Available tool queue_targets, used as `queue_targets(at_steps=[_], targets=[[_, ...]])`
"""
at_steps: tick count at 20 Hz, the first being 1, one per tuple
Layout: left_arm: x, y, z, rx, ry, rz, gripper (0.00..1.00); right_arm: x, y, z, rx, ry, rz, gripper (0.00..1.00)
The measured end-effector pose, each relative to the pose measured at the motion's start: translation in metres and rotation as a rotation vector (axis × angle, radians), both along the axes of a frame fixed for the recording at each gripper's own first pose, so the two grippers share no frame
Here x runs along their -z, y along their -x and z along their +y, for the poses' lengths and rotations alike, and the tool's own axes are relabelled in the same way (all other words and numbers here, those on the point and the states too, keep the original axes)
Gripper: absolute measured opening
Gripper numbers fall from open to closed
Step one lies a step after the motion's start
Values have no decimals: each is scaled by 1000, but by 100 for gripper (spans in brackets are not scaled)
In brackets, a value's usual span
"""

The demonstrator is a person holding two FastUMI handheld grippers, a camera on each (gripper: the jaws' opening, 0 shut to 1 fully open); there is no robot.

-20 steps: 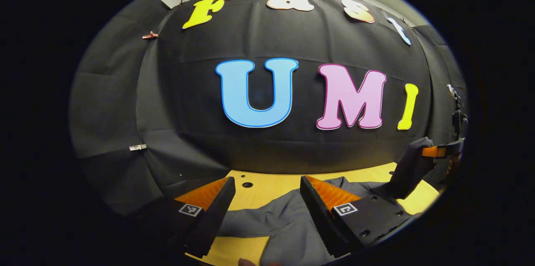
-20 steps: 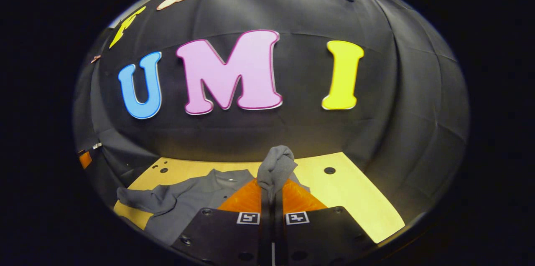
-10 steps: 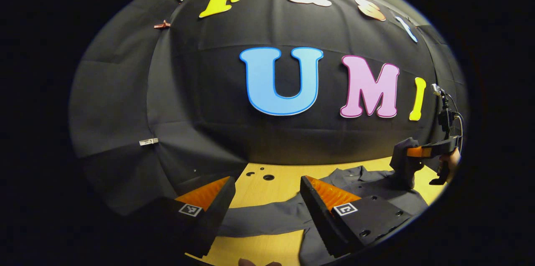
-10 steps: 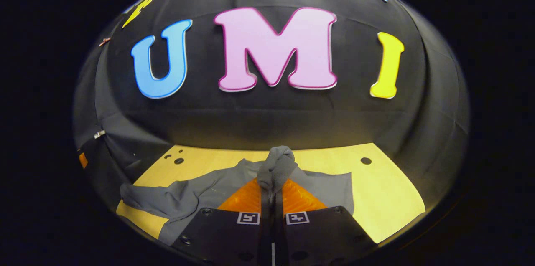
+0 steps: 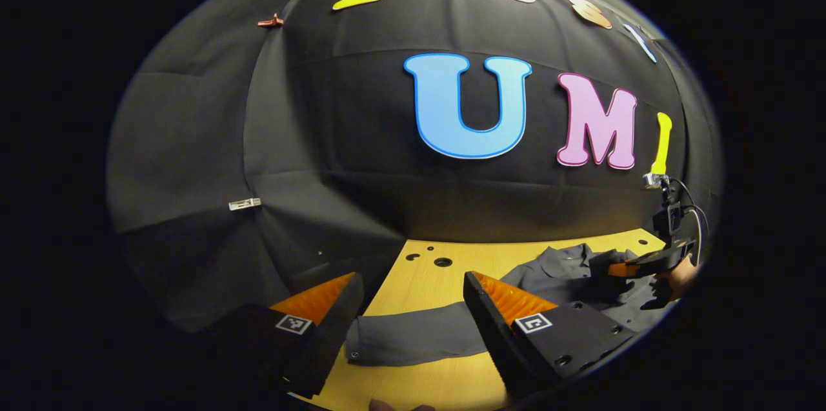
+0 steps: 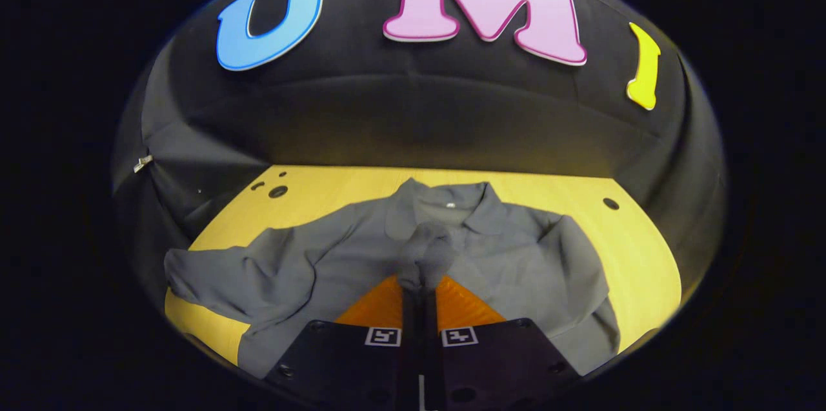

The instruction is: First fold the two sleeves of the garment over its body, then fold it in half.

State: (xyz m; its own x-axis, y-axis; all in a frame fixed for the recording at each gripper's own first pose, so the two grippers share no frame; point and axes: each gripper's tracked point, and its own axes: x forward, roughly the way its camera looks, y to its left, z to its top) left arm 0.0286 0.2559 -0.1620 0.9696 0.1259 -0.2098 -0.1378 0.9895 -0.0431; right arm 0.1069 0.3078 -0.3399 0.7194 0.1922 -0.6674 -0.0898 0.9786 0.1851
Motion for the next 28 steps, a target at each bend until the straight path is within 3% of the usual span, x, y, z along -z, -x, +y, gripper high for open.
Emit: queue_targets(at_steps=[1,2,6,7,8,9,10,11,12,13,14,16,20,28], targets=[[5,-1,3,-3,8,8,98,11,3,10,-14,-4,26,21],[12,0,5,-4,15,19,98,20,6,18,-30,-1,48,13],[43,2,10,-13,37,75,98,38,18,45,-78,-23,104,16],[50,4,13,-19,37,94,98,42,20,48,-84,-22,111,21],[57,7,15,-27,34,108,99,45,23,52,-89,-21,119,14],[61,11,19,-33,30,118,98,46,26,55,-94,-28,123,14],[66,14,23,-39,25,128,98,47,29,61,-99,-39,128,26],[70,16,25,-44,20,137,98,48,31,66,-106,-57,134,22],[74,18,29,-51,18,144,98,46,33,73,-117,-83,138,27],[78,19,30,-52,19,149,98,43,36,83,-132,-112,140,36],[83,19,31,-50,19,153,99,40,39,89,-146,-131,140,53],[95,17,32,-44,12,169,99,34,44,95,-171,-143,139,61],[125,4,38,-51,14,208,99,-1,52,91,-199,-170,91,64],[192,-21,63,-112,77,332,99,-58,71,31,-200,-106,0,68]])
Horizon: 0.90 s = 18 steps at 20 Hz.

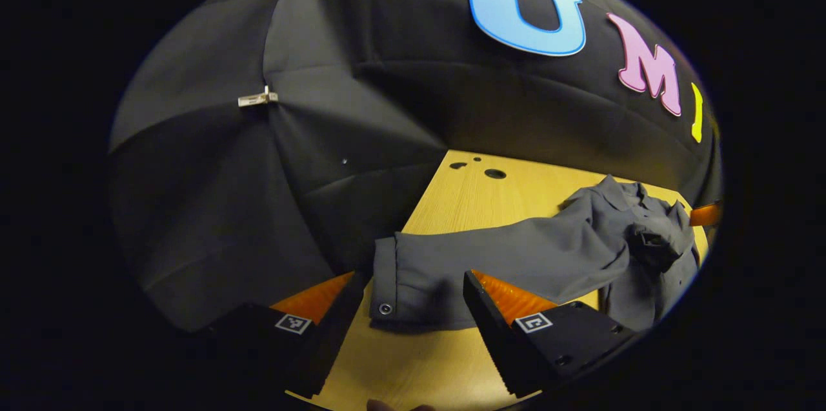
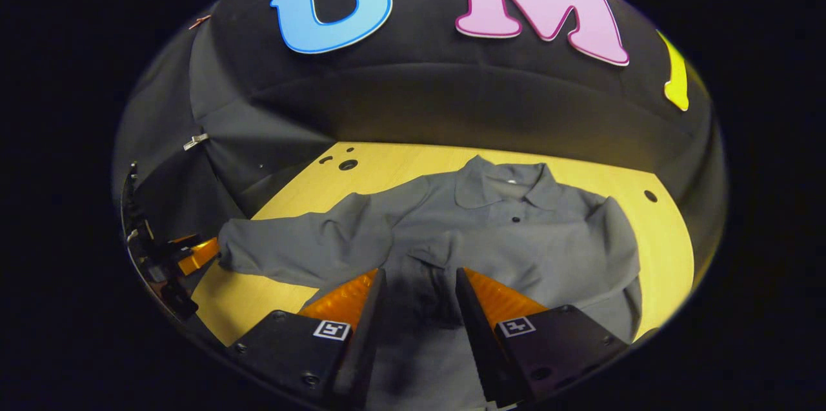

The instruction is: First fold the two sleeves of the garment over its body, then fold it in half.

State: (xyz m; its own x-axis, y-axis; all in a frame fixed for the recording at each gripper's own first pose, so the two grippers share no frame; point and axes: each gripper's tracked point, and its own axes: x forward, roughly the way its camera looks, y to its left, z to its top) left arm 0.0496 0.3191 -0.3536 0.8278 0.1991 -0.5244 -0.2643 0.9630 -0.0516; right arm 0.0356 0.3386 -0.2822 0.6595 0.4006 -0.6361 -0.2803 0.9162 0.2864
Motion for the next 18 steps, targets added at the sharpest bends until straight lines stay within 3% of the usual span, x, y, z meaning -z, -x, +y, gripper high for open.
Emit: queue_targets(at_steps=[9,12,14,17,18], targets=[[58,-14,-1,3,36,186,96,-16,15,-38,55,12,-9,68],[54,-15,-3,31,17,173,100,-17,21,-38,42,12,-11,68],[57,-19,-10,75,27,181,92,-18,25,-38,26,19,-21,68],[51,-17,-9,49,40,202,12,-24,28,-41,18,7,-33,68],[41,-17,-11,29,45,182,8,-27,28,-47,22,7,-37,68]])
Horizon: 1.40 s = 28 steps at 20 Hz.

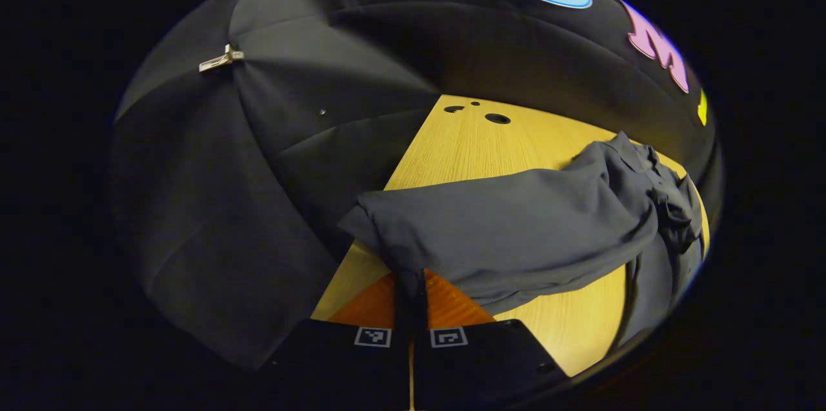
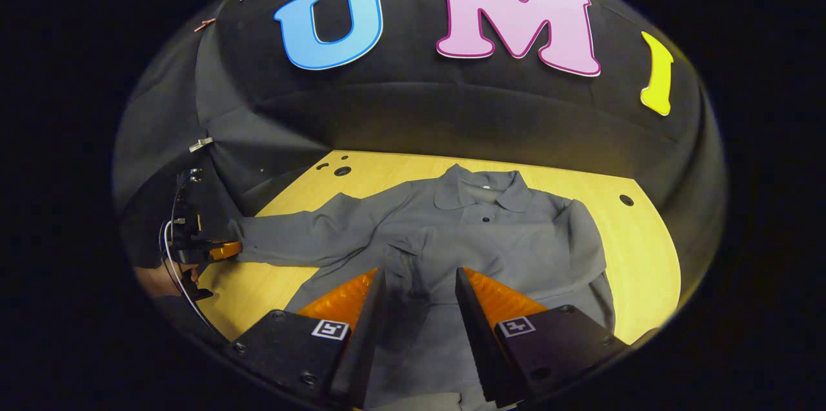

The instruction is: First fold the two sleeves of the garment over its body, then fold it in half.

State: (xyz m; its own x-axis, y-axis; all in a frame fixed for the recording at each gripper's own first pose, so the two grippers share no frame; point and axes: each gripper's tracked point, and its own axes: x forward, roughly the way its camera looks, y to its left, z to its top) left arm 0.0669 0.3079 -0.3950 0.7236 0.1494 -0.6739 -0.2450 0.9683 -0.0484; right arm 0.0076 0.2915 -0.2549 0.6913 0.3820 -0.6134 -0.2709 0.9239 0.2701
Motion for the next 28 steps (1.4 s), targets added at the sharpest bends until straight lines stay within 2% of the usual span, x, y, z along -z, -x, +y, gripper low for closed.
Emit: queue_targets(at_steps=[2,6,9,14,18,19,20,21,23,24,28], targets=[[-27,-2,-6,-4,-20,-78,6,-6,-1,-19,22,4,-12,68],[-87,-1,-36,67,-67,-188,6,-12,-1,-73,73,44,-31,68],[-130,-8,-73,105,-36,-261,6,-12,0,-113,112,67,-38,67],[-201,-25,-156,177,76,-406,6,-11,1,-164,179,51,-41,68],[-228,-30,-216,268,68,-455,6,-11,3,-186,194,22,-54,78],[-234,-31,-232,290,73,-463,6,-12,6,-189,199,16,-58,72],[-239,-31,-250,313,76,-468,6,-12,5,-195,206,10,-61,84],[-243,-33,-265,335,78,-470,6,-10,7,-201,213,5,-60,87],[-249,-37,-300,381,94,-471,10,-7,8,-216,229,-3,-55,87],[-250,-37,-320,407,105,-472,6,-5,8,-225,240,-5,-55,88],[-247,-41,-391,500,138,-453,6,3,11,-270,291,3,-51,89]])
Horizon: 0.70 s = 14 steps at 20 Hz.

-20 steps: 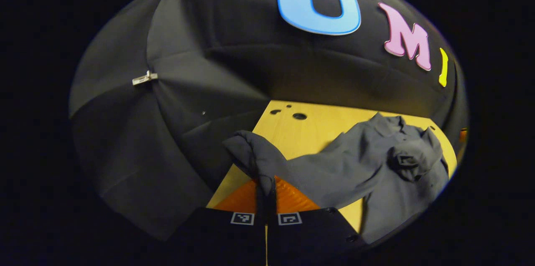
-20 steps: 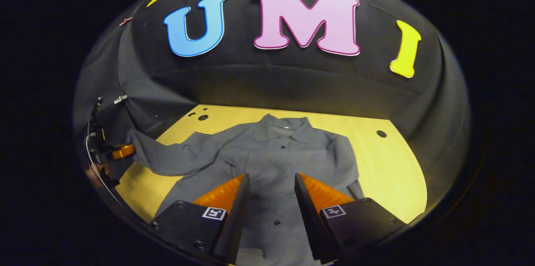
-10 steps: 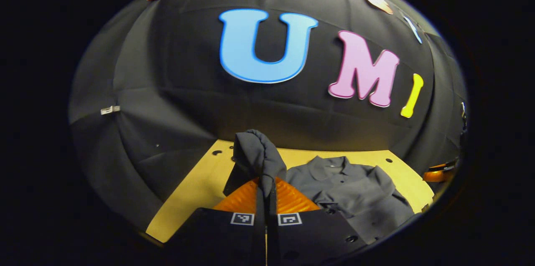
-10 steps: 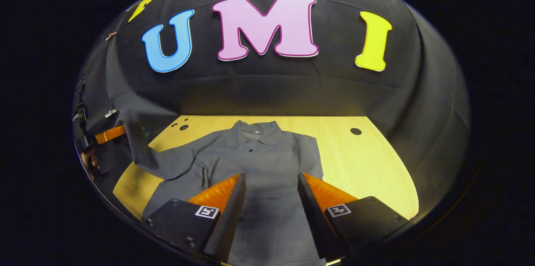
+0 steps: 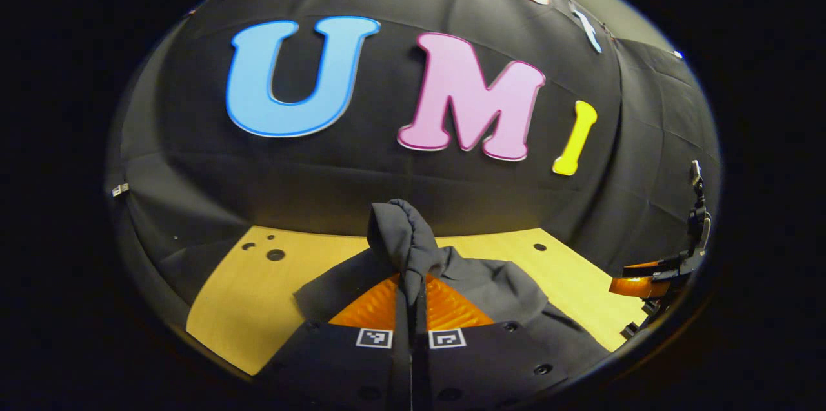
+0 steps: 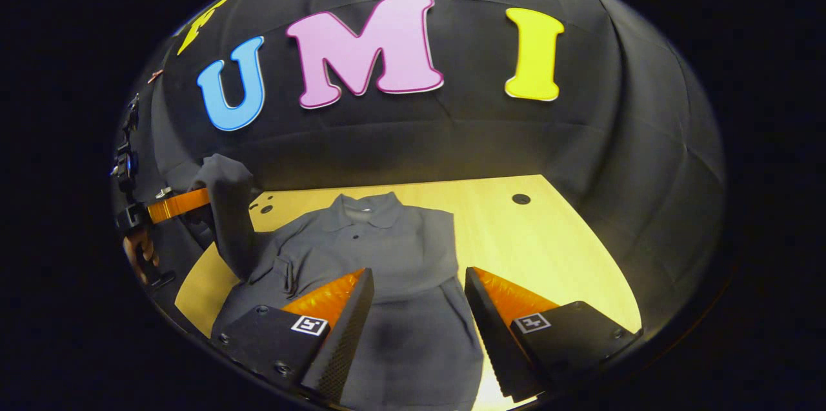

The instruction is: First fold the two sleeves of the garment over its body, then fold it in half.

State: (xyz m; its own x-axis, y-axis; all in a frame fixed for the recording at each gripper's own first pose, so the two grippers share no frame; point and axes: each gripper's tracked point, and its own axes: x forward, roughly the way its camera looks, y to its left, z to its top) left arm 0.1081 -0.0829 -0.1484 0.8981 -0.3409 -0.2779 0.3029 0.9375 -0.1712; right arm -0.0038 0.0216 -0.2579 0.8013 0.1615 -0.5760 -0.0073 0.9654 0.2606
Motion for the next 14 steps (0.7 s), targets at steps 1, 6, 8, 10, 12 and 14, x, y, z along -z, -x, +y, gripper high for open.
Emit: queue_targets(at_steps=[1,6,8,10,12,14], targets=[[2,-1,-15,17,0,5,6,4,2,-14,16,1,5,89],[27,-7,-77,84,-19,40,6,21,10,-69,86,-3,38,92],[40,-12,-97,98,-28,54,6,28,14,-89,109,-1,48,93],[54,-14,-115,123,-49,68,6,36,20,-105,128,-1,64,93],[72,-12,-134,152,-75,94,6,44,22,-116,141,-6,80,93],[92,-9,-147,171,-91,125,6,50,24,-123,143,-10,93,93]])
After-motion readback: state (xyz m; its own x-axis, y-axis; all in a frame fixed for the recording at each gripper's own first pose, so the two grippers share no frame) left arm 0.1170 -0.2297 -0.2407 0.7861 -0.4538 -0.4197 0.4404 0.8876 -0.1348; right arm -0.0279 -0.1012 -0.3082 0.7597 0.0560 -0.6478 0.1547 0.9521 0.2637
